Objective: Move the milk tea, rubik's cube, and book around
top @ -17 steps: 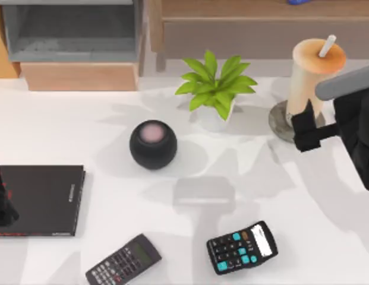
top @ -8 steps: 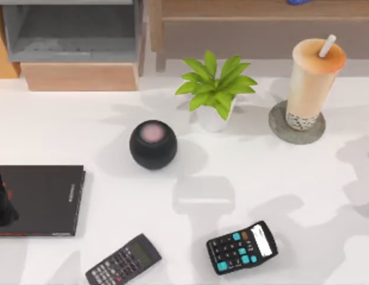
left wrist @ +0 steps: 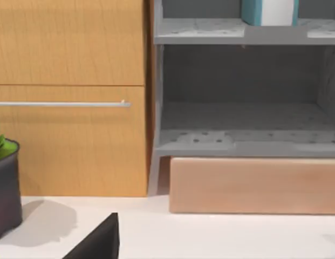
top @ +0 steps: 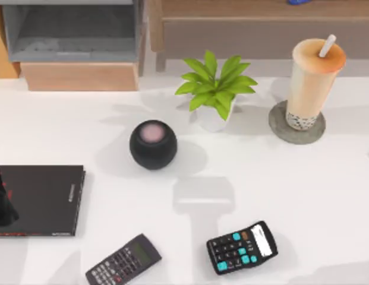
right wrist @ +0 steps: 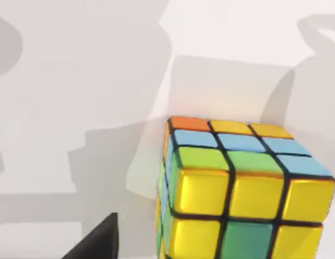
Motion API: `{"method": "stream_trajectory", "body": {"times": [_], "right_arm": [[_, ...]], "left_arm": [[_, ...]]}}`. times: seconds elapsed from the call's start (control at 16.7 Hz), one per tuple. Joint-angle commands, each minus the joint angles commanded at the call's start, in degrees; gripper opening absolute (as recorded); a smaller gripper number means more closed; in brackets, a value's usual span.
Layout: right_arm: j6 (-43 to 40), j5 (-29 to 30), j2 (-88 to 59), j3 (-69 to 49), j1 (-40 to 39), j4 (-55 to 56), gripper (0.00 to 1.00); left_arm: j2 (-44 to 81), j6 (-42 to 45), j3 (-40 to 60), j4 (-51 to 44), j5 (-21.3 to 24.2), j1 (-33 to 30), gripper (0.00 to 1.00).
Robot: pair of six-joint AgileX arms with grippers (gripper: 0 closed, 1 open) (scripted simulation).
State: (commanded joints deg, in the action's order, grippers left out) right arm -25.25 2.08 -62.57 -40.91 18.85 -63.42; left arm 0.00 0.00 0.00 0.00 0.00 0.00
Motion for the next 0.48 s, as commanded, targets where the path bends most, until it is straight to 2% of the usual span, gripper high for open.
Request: {"method": "stream_trajectory", "body": {"times": [0.18, 0.48], "right_arm": [[0.6, -1.8, 0.7, -0.6, 5.1, -5.6, 1.0], [0.7, -2.0, 0.8, -0.6, 5.8, -6.3, 1.0]], "left_arm": [[0.0, 0.0, 0.0, 0.0, 0.0, 0.0, 1.0], [0.0, 0.0, 0.0, 0.0, 0.0, 0.0, 1.0]]}}
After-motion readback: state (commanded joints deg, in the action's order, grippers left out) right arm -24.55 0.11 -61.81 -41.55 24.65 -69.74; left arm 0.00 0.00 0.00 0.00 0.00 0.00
